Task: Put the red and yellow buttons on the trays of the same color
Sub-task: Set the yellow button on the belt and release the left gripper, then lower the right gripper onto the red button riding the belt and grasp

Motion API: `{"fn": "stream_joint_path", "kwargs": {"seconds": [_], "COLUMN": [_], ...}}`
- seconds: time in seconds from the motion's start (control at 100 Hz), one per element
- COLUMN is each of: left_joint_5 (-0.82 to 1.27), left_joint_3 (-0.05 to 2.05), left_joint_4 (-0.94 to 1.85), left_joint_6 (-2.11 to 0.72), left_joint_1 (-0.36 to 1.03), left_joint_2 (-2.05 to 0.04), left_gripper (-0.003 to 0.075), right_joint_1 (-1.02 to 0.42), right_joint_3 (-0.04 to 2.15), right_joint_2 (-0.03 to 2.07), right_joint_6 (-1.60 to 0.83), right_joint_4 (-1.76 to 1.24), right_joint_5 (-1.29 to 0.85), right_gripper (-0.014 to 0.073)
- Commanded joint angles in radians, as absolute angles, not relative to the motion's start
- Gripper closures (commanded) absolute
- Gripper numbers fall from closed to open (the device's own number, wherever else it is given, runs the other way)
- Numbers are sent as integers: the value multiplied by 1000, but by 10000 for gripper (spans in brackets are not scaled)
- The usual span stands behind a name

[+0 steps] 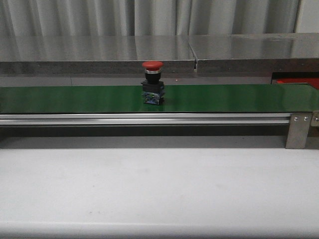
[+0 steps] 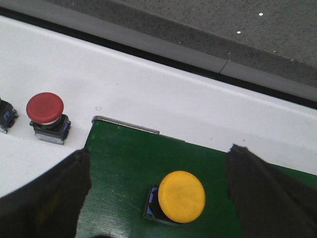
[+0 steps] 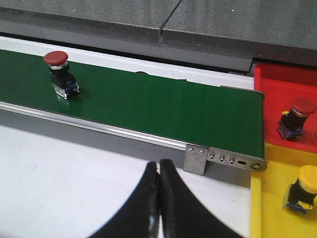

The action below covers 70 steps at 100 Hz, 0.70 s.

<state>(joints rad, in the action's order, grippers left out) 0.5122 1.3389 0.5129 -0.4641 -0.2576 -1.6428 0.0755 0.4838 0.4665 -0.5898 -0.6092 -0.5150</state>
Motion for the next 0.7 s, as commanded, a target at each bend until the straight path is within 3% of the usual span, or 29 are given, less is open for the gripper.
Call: {"fn": "stream_joint_path", "kwargs": {"seconds": [0.0, 0.22, 0.46, 0.69], "left_joint_5": [498, 532, 409, 308], "left_joint_3": [1366, 1335, 1115, 848], "left_joint_4": [534, 536, 534, 546], "left_joint_6": [-490, -507, -508, -508], "left_joint_1": [-242, -126, 25, 120], "left_joint_2": [-1548, -1411, -1195, -942], "left_gripper": [173, 173, 177, 310], "right_joint_1": [77, 77, 77, 77], "right_joint_3": [509, 509, 509, 509], "right_joint_2": [469, 469, 469, 469], "right_joint_6": [-599, -599, -599, -599], "right_joint_4": [-633, -633, -633, -634], "right_joint_5": [-456, -456, -427, -425], "right_gripper": [711, 711, 711, 711]}}
